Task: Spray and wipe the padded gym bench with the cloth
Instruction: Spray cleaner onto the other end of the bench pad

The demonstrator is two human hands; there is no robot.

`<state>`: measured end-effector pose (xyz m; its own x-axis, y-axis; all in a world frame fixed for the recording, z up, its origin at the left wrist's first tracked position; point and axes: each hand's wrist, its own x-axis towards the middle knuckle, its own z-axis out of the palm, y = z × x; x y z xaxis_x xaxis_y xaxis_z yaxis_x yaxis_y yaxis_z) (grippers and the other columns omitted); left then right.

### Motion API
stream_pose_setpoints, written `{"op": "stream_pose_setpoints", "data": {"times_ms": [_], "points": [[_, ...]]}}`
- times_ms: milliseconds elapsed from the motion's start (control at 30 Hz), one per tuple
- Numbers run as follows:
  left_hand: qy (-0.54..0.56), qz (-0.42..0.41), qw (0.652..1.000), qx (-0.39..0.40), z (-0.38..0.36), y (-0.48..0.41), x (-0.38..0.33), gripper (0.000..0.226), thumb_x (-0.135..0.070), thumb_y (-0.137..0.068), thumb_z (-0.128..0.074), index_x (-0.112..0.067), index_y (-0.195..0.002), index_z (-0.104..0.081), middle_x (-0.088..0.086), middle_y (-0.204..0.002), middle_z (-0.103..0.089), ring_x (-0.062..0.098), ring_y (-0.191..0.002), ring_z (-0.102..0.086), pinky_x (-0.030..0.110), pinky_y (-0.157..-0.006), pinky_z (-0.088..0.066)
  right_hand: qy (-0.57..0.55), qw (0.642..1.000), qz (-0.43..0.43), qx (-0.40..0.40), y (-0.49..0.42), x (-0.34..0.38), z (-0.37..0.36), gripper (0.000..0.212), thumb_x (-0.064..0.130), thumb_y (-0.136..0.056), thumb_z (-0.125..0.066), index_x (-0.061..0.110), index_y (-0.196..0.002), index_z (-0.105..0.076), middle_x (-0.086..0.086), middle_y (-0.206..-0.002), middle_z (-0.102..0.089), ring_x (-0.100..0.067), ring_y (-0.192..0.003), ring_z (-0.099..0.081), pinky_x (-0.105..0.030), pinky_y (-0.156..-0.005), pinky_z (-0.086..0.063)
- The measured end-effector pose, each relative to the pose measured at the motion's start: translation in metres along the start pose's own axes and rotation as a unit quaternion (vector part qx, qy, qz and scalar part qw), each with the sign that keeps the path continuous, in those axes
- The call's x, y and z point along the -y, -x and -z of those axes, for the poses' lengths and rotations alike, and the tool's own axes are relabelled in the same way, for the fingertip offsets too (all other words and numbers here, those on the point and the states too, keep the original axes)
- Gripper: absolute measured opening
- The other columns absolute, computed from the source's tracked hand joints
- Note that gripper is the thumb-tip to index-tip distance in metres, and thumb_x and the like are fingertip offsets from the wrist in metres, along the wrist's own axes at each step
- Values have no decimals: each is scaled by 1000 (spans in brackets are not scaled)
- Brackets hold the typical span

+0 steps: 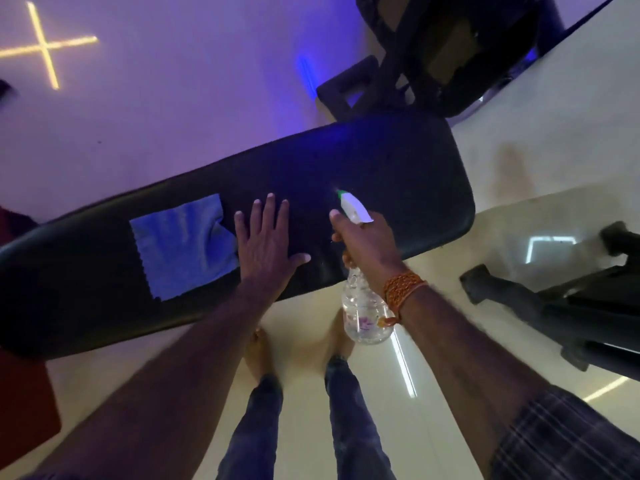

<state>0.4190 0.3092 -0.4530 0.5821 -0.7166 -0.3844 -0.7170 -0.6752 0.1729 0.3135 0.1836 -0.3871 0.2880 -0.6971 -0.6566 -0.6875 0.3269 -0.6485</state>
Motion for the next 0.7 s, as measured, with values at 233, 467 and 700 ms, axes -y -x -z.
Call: {"op": "stream_pose_setpoints", "data": {"times_ms": [233, 467, 700], "points": [[29, 33, 999, -11, -6, 22, -1, 107, -63, -84, -67, -14, -164, -16, 10, -173, -9, 32, -160, -9, 58, -126, -1, 43, 998, -23, 43, 36, -42, 10, 38, 39, -96, -68, 4, -111, -67, -6, -74, -61, -16, -48, -50, -22, -42, -42], [69, 67, 995, -12, -11, 41, 6, 115, -88, -78, -29, -13, -164, -16, 11, -173, -8, 33, -160, -5, 63, -124, -4, 133, 982, -49, 126, 51, -58, 18, 38, 41, -94, -68, 9, -116, -70, -5, -73, -67, -16, -49, -55, -26, -54, -49], [89, 117, 989, -2, -1, 52, 17, 113, -69, -79, -67, -12, -163, -17, 13, -173, -5, 32, -160, -1, 61, -123, -15, 147, 979, 23, 142, 16, 0, -19, 26, 42, -94, -69, 19, -83, -65, -4, -75, -69, -15, -43, -56, -25, -45, -48]]}}
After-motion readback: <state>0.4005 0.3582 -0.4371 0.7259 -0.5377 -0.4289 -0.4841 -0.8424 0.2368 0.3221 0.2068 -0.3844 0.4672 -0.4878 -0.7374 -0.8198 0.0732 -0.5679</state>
